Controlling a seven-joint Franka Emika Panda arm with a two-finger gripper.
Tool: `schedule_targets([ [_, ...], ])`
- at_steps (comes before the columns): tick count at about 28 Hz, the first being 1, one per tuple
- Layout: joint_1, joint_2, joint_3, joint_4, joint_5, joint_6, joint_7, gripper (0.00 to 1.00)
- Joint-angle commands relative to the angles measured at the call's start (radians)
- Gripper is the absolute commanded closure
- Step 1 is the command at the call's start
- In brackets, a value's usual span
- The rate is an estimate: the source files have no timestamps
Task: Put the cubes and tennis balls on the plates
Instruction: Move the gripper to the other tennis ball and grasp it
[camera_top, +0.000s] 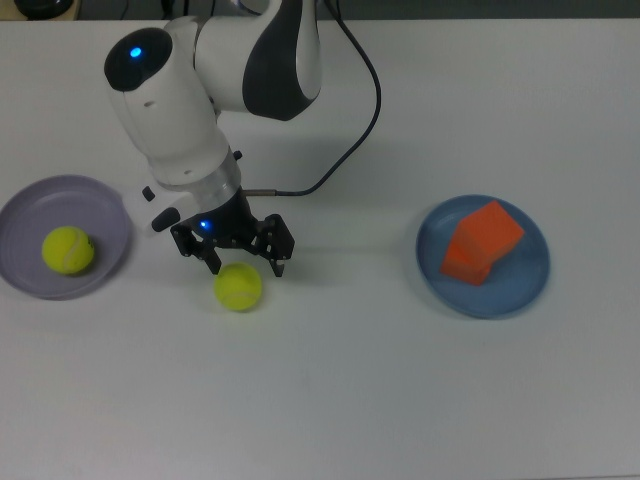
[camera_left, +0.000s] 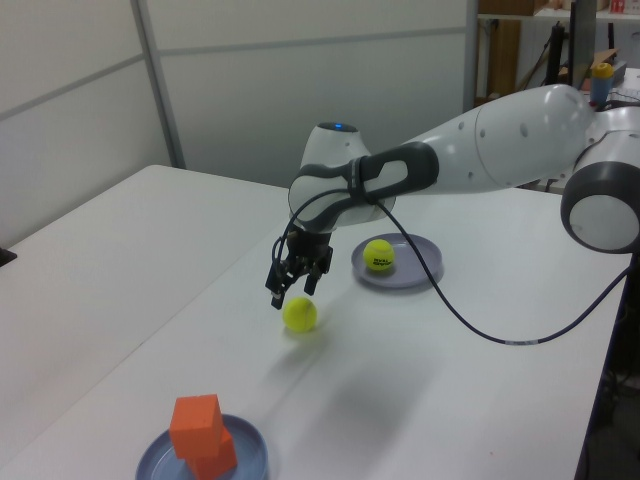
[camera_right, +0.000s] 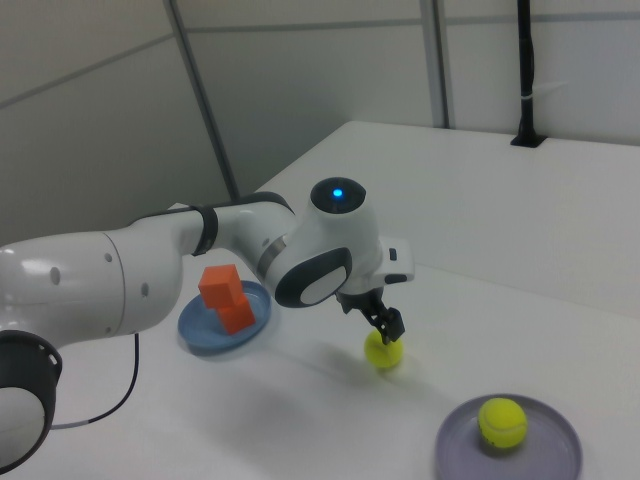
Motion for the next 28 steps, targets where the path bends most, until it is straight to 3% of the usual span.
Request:
schedule_targets([
  [1, 0.007, 0.009, -0.005, 0.015, -0.043, 0.013, 0.043, 0.00],
  [17, 0.005, 0.076, -0.007, 0.007, -0.081, 0.071, 0.049, 0.01],
  [18, 0.005, 0.082, -0.007, 0.007, -0.082, 0.074, 0.049, 0.05],
  [24, 0.002, 0.086, -0.007, 0.007, -0.076, 0.085, 0.049, 0.98],
  [28, -0.003, 0.069, -0.019, 0.005, -0.072, 0.079, 0.056, 1.00],
])
